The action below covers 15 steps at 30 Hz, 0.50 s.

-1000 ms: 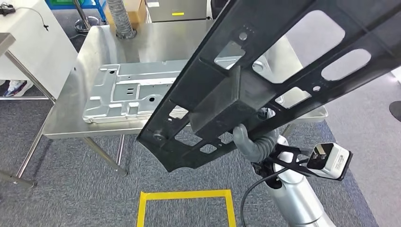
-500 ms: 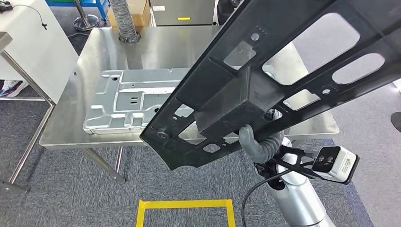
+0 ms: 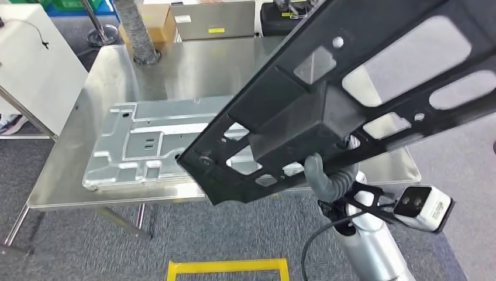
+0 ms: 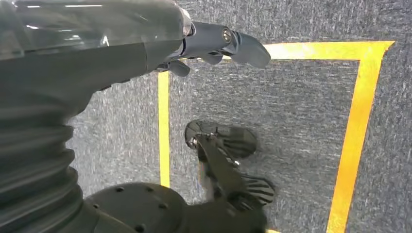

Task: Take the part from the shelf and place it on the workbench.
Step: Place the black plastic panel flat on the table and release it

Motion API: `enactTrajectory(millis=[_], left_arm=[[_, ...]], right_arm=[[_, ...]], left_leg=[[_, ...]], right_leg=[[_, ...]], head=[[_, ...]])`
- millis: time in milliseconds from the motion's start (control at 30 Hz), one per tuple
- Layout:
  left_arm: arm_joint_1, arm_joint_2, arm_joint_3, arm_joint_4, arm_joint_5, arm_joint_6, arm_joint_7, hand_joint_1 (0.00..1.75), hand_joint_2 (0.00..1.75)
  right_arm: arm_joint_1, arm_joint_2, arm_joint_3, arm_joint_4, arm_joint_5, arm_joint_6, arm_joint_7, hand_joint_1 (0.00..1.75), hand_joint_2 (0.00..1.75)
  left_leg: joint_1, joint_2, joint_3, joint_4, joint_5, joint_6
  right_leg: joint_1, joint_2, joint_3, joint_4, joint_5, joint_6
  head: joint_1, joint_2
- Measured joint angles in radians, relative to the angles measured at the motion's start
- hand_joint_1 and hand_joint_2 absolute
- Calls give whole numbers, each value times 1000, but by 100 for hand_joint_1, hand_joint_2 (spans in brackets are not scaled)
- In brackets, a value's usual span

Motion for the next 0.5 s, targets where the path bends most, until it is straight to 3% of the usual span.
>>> enactTrajectory(millis=[67,100,133,200,267,400,433,500], left_arm=[[3,-1,1,0,4,6,0,0,175],[4,-1,1,0,5,8,0,0,175],[4,-1,2,0,7,9,0,0,175],[5,-1,2,0,9,10,-1,0,175],[6,-1,4,0,11,11,-4,0,175],[9,-8,7,0,5,17,-19,0,175],[7,-10,7,0,1,17,-22,0,175],[4,-13,7,0,-5,15,-26,0,175]], right_arm=[[3,0,-4,-1,23,-34,6,175,175],[4,0,-8,-2,35,-50,10,175,175],[5,0,-12,-4,44,-65,14,175,175],[5,0,-20,-9,77,-103,24,175,175],[4,1,-27,-14,188,-212,66,175,175],[-94,0,-35,43,723,-530,318,175,175],[-138,-2,-36,78,861,-577,374,175,175],[-218,-3,-29,162,1078,-610,446,175,175]], left_leg=[[1,0,-68,70,-38,-3],[1,0,-78,56,-25,-3],[1,0,-73,10,14,-1],[-1,0,-42,-122,122,7],[-6,0,-25,-199,176,19],[-6,1,-21,-215,181,38],[-3,2,-18,-219,182,43],[-2,2,-13,-221,179,49]], right_leg=[[2,2,17,0,-15,-2],[3,3,28,0,-23,-1],[4,4,40,0,-32,0],[5,4,63,1,-50,5],[8,5,70,3,-63,14],[7,7,60,21,-85,37],[5,7,44,55,-104,42],[3,5,-24,184,-160,51]], head=[[0,0],[0,0],[0,0],[0,0],[0,0],[1,0],[2,0],[4,0]])
